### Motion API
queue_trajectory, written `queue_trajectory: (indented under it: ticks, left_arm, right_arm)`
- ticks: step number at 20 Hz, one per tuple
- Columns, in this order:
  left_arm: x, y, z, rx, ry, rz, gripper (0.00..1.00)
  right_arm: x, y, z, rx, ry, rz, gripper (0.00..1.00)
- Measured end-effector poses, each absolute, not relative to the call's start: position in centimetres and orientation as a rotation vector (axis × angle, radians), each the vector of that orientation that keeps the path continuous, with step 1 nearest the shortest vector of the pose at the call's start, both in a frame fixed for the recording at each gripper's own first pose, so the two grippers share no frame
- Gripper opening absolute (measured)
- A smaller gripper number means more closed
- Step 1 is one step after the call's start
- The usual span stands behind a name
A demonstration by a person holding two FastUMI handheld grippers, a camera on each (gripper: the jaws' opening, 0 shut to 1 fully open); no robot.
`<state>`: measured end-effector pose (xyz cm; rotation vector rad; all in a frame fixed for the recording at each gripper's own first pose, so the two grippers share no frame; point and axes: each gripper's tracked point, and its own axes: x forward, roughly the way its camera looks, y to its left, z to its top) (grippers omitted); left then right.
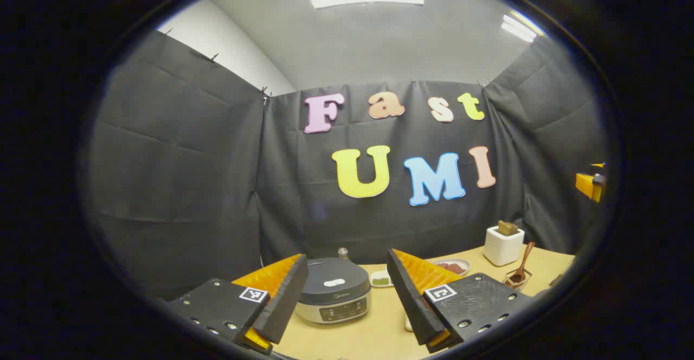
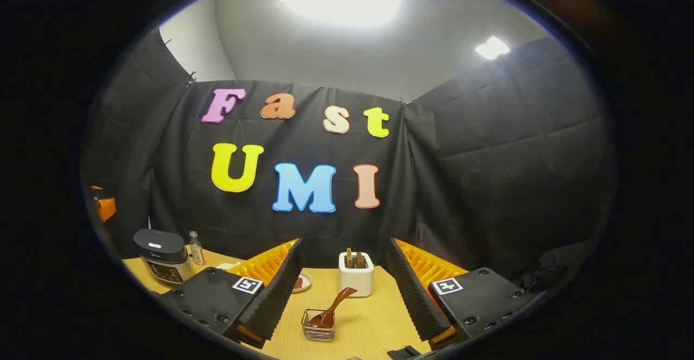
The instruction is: Close the left gripper, press the button to open the rice cooker; take a wooden spoon from the chopstick holder with the right hand, scoop a spoonful of rice and pour it into the rice cooker, then put the wooden spoon back into the chopstick holder.
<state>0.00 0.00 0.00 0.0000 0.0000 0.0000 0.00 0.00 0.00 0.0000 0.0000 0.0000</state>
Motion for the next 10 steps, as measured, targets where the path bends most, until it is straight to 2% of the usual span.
queue_trajectory:
  ticks: [10]
  left_arm:
    - [-0.23, -0.41, -0.11, 0.019, 0.002, 0.004, 0.89]
  right_arm:
    - [0.55, -0.6, -0.78, 0.014, 0.019, 0.006, 0.97]
